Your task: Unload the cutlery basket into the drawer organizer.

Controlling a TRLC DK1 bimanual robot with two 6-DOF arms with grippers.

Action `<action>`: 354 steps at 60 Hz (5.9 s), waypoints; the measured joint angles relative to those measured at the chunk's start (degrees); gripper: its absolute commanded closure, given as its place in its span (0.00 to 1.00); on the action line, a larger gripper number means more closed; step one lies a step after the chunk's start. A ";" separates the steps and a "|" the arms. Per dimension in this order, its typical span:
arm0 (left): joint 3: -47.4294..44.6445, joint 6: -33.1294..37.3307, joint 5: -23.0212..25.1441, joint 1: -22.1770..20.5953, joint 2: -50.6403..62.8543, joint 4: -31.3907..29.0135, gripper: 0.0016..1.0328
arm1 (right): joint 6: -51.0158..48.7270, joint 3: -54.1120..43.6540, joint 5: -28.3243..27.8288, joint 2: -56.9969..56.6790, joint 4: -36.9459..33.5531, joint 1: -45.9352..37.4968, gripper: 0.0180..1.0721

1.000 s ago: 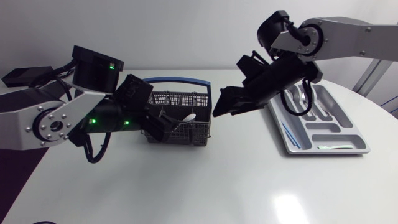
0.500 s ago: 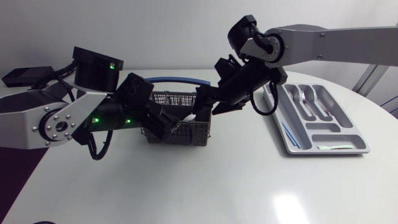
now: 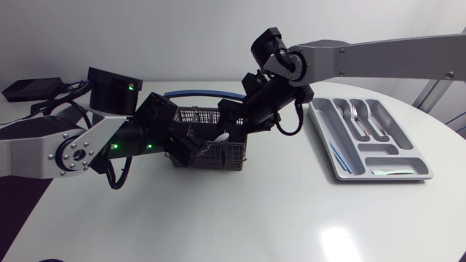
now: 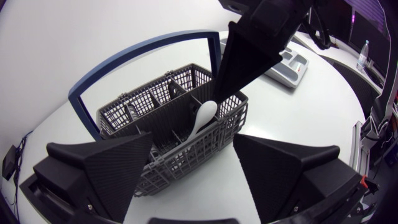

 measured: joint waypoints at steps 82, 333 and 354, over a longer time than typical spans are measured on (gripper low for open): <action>-0.66 2.75 0.02 0.98 3.72 4.46 0.11 | 7.74 2.71 -1.99 5.79 5.44 3.45 0.85; 10.12 -10.73 30.71 -9.20 1.38 -10.93 0.97 | -12.81 -39.67 -13.49 -41.68 21.94 1.22 0.56; 10.05 -12.39 30.75 -7.21 1.49 -5.81 0.97 | -10.19 -36.87 -13.55 -40.17 22.80 0.04 0.56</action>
